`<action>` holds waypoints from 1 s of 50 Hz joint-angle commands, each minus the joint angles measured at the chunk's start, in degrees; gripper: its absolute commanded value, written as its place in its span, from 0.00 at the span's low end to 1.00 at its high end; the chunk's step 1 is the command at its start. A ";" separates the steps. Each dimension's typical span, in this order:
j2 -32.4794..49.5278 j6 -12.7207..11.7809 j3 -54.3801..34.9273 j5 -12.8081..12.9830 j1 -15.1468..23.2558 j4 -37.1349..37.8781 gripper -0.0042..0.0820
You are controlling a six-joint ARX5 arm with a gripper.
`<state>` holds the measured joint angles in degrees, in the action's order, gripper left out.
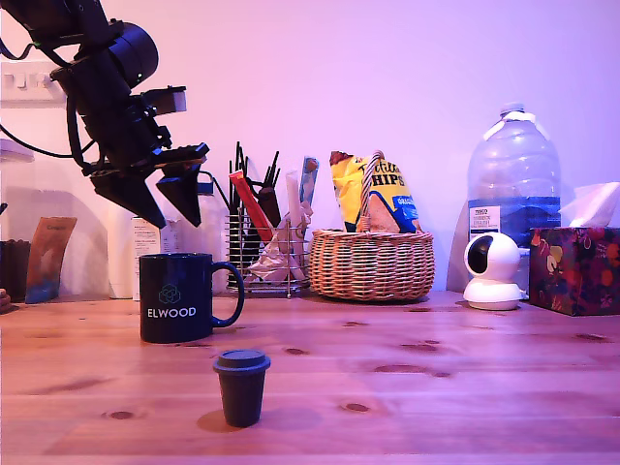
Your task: Pick up the coffee capsules from the table one by one and drop them inside the nearest coffee cup
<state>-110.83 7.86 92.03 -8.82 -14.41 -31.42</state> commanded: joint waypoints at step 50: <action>13.68 0.74 -4.44 -7.28 -5.29 -5.77 0.02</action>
<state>-100.25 8.14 90.50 -15.84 -19.38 -38.02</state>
